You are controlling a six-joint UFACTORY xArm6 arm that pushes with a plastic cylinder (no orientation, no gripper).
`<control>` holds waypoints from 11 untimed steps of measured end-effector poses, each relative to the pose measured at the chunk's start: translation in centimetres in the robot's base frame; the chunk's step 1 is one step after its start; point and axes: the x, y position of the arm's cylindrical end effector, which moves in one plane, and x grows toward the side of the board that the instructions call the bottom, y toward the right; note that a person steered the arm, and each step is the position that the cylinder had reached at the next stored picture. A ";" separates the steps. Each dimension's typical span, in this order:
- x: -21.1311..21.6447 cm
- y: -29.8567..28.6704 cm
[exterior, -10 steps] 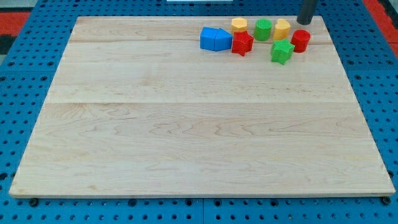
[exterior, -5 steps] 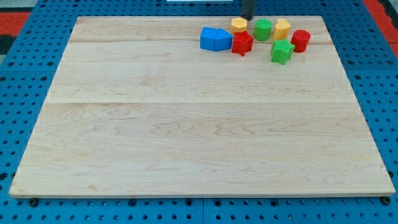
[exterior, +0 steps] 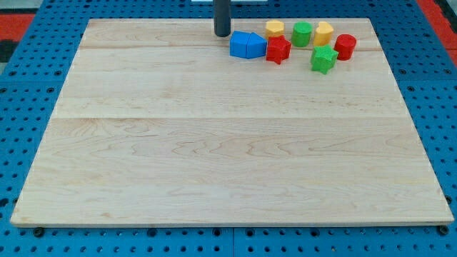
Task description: Push the blue cube along with the blue triangle closer to the red star
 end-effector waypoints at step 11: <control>2.9 4.0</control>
